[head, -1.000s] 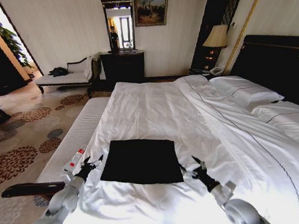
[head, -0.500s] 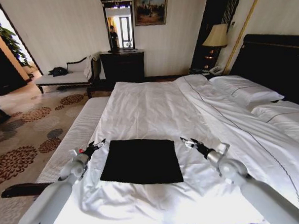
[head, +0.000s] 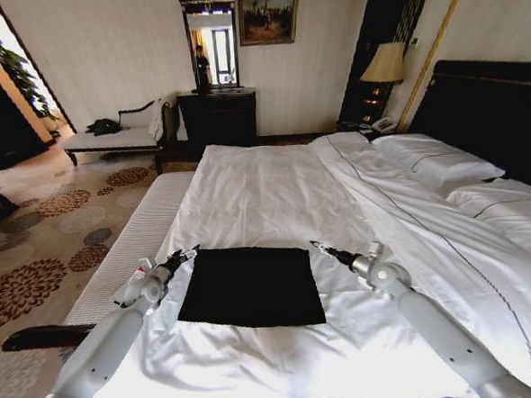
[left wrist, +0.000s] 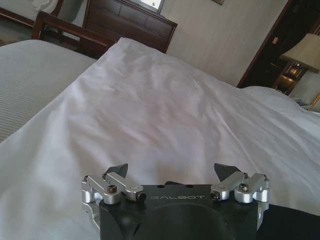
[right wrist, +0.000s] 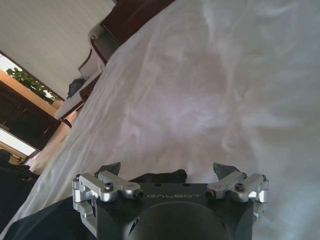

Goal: Fold the clothes on the bed.

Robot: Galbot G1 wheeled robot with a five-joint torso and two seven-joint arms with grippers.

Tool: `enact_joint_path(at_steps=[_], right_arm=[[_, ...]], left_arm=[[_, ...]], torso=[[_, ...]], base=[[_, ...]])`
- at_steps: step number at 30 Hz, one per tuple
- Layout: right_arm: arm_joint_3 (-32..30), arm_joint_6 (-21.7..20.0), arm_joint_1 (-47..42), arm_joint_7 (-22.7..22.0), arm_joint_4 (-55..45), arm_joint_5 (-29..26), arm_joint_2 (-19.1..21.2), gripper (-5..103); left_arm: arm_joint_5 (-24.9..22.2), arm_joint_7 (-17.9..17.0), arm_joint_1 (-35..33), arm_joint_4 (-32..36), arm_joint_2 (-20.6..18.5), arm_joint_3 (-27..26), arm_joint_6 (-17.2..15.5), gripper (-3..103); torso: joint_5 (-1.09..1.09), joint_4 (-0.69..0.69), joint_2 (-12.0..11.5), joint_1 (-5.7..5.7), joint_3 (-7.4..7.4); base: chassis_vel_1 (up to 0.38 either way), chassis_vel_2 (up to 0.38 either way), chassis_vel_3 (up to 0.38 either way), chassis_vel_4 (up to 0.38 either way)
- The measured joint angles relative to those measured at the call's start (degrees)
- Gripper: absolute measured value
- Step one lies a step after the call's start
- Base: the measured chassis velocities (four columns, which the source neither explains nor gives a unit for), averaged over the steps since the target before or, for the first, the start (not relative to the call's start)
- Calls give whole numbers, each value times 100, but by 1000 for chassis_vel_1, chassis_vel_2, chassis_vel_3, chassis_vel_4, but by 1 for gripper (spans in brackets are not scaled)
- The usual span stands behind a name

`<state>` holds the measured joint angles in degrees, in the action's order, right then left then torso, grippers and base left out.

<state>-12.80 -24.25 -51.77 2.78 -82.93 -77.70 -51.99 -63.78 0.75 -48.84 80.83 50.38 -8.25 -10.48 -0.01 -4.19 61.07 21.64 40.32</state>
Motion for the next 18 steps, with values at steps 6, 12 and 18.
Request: enact_joint_path(at_steps=[6, 12, 18], right_arm=[[188, -8, 242, 18, 381, 95, -197, 101], [295, 9, 354, 85, 671, 244, -290, 80], [300, -2, 281, 111, 606, 284, -360, 65]], left_arm=[[0, -11, -4, 1, 6, 27, 0, 99], [2, -29, -127, 76, -72, -59, 0, 99], [3, -31, -174, 87, -105, -130, -1, 99]], torso=[[1, 0, 0, 0, 0], [1, -1, 1, -1, -1], [0, 0, 1, -1, -1]], base=[[0, 0, 0, 0], [0, 0, 0, 0], [0, 0, 0, 0]])
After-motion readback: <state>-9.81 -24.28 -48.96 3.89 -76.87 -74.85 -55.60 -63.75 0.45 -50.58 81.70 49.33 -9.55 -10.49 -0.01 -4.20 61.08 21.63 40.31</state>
